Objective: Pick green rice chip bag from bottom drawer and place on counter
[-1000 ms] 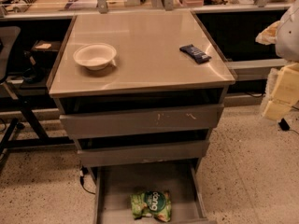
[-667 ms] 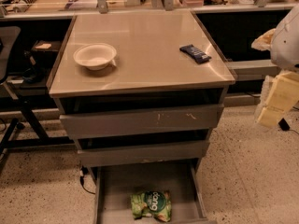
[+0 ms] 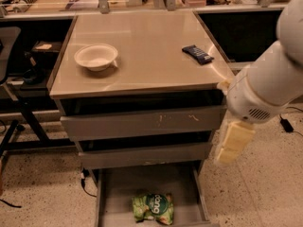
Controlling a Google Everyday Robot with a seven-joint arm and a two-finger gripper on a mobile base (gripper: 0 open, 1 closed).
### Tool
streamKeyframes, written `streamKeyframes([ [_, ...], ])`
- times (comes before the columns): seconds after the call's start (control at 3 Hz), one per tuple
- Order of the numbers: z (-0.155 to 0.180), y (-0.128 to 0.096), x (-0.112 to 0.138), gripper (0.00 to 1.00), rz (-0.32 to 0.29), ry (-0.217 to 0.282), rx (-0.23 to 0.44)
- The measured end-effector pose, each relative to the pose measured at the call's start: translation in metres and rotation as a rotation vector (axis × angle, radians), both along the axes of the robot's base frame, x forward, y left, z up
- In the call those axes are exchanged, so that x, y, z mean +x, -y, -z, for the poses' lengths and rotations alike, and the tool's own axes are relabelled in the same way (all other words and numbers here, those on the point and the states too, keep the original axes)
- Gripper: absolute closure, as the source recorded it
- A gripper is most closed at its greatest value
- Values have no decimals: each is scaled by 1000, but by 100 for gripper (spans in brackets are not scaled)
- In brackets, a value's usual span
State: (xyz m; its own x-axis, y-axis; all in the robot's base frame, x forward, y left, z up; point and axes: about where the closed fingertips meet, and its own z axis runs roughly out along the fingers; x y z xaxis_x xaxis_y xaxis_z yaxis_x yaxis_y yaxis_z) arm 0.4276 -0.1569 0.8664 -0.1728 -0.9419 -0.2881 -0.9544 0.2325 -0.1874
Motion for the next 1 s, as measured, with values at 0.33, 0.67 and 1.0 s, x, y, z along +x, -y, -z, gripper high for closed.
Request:
streamKeyframes([
  [0.33, 64, -26, 1, 0, -16, -27, -6],
  [0.67, 64, -27, 1, 0, -16, -28, -6],
  [1.0, 121, -36, -4, 0, -17, -104, 29],
])
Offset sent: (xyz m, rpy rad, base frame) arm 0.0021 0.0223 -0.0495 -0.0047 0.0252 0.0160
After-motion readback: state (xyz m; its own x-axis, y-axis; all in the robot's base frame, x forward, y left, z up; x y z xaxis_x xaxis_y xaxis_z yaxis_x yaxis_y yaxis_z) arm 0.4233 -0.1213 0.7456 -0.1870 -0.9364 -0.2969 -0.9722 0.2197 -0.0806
